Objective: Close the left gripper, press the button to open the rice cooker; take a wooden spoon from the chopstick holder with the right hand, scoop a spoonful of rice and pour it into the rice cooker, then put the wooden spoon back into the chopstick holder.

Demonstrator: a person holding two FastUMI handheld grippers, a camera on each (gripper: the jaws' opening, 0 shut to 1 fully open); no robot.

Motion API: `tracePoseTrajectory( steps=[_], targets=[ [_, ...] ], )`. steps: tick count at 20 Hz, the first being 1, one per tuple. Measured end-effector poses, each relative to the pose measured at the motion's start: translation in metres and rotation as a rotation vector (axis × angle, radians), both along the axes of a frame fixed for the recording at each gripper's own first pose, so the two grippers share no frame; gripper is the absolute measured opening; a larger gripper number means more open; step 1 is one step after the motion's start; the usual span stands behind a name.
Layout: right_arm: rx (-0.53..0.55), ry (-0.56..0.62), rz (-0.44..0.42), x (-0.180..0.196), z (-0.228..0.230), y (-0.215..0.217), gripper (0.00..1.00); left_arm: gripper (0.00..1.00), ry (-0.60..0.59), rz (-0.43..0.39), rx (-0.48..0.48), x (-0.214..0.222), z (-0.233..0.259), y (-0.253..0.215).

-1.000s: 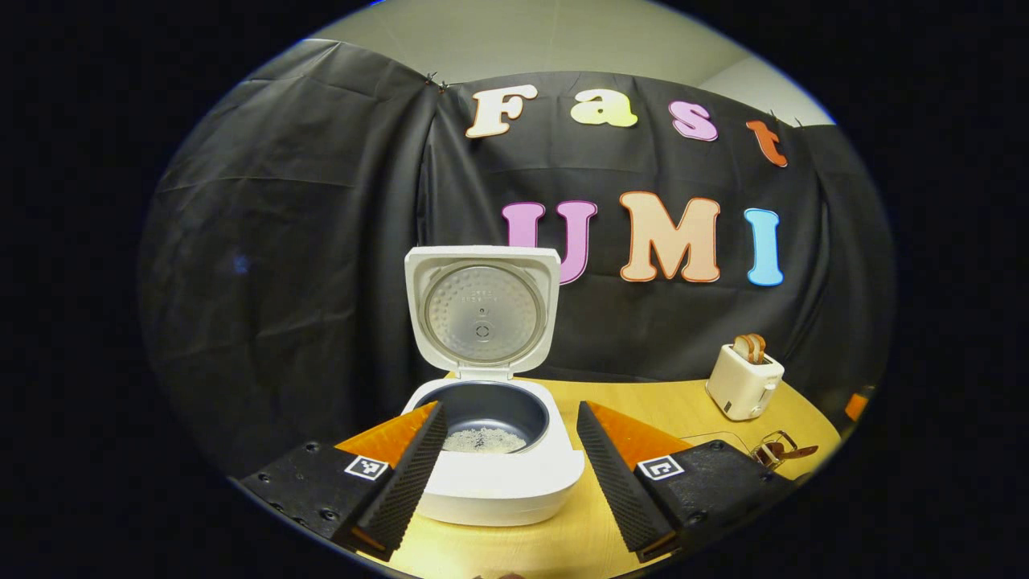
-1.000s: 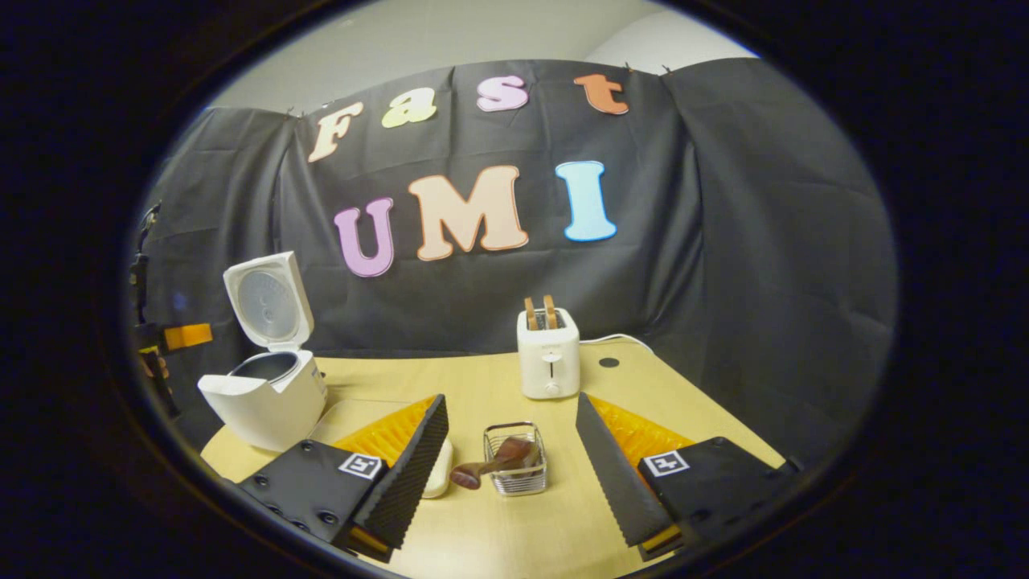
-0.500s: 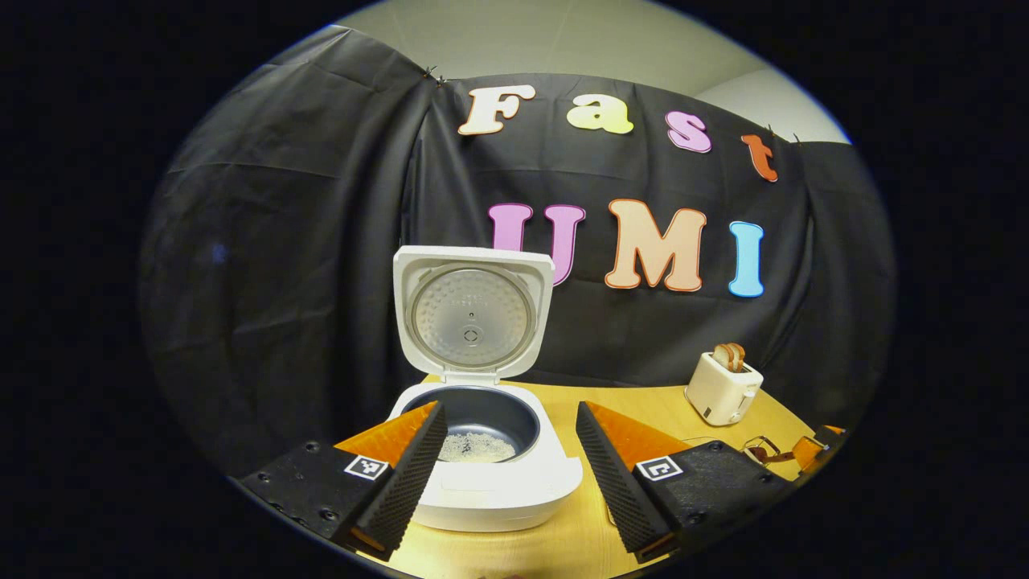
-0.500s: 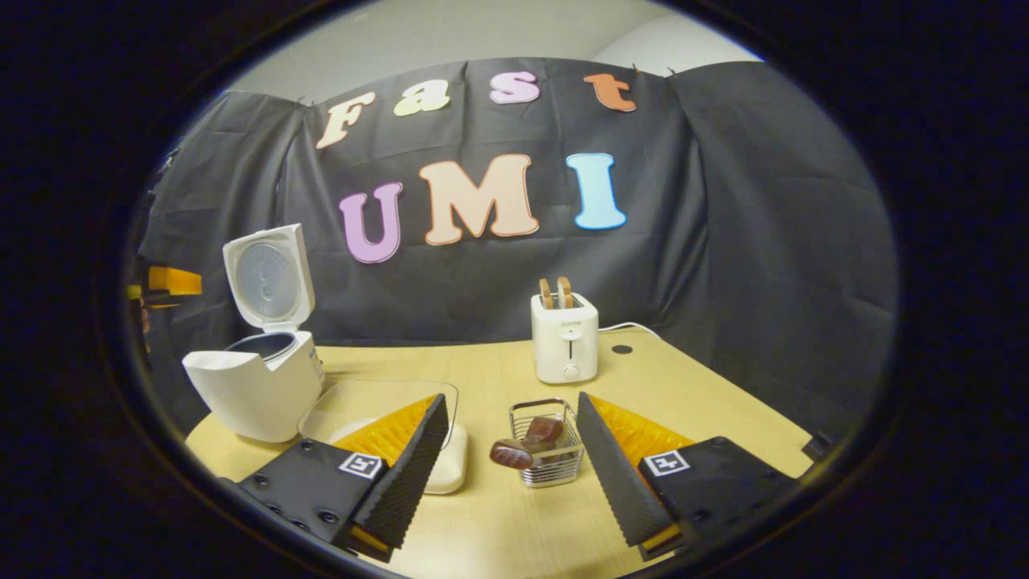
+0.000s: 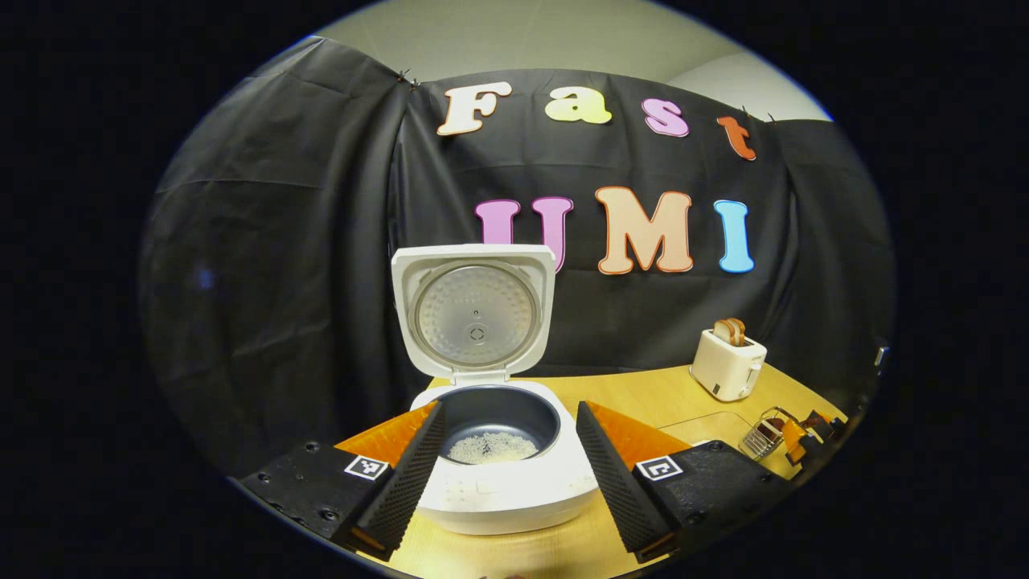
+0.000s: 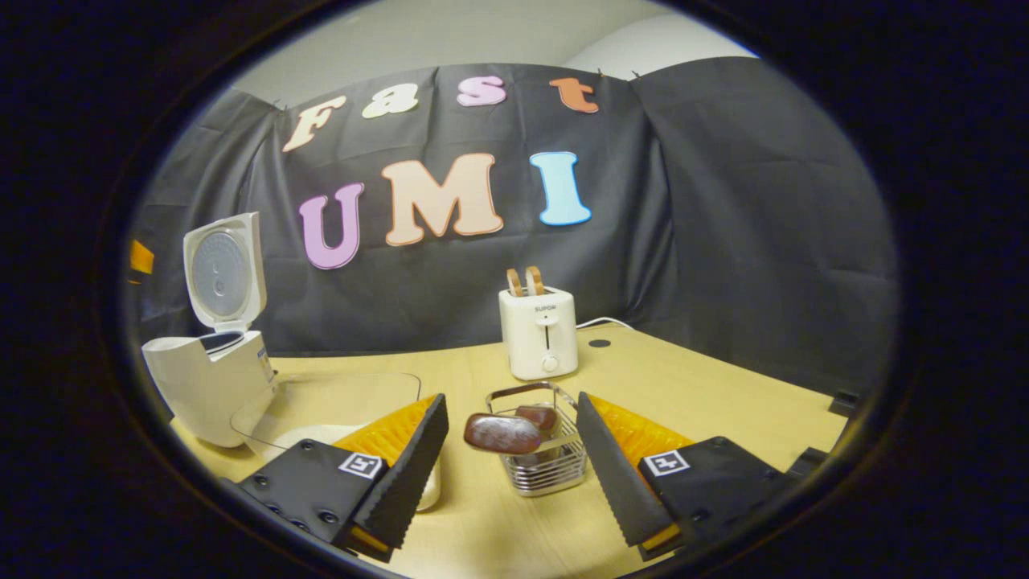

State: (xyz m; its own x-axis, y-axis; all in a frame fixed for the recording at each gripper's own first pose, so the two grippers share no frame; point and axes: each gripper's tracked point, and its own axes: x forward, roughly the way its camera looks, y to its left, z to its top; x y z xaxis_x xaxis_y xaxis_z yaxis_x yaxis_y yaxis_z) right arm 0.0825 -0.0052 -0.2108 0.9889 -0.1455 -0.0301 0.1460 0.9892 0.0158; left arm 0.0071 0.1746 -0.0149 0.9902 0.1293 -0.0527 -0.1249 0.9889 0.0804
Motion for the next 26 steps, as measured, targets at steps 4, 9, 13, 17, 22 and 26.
tracePoseTrajectory(
  steps=[4, 9, 13, 17, 22, 26],
  targets=[
    [0.0, -0.043, -0.02, 0.018, 0.0, -0.002, 0.93, 0.96, 0.035, -0.015, -0.012, 0.001, -0.013, -0.001],
    [-0.03, -0.04, -0.035, 0.033, -0.002, 0.0, 0.52, 0.95, 0.046, -0.035, 0.016, 0.006, -0.017, -0.008],
    [-0.059, -0.015, -0.022, 0.039, 0.0, 0.001, 0.39, 0.96, 0.043, -0.049, 0.011, 0.01, -0.016, -0.014],
    [-0.046, 0.02, -0.013, 0.053, 0.013, -0.005, 0.35, 0.95, 0.048, -0.063, -0.01, 0.011, -0.019, -0.022],
    [-0.007, 0.08, 0.025, 0.071, 0.021, -0.01, 0.35, 0.95, 0.047, -0.075, -0.008, 0.018, -0.02, -0.029],
    [-0.004, 0.139, 0.046, 0.085, 0.019, -0.011, 0.34, 0.96, 0.049, -0.076, -0.026, 0.024, -0.022, -0.038]
  ],
)
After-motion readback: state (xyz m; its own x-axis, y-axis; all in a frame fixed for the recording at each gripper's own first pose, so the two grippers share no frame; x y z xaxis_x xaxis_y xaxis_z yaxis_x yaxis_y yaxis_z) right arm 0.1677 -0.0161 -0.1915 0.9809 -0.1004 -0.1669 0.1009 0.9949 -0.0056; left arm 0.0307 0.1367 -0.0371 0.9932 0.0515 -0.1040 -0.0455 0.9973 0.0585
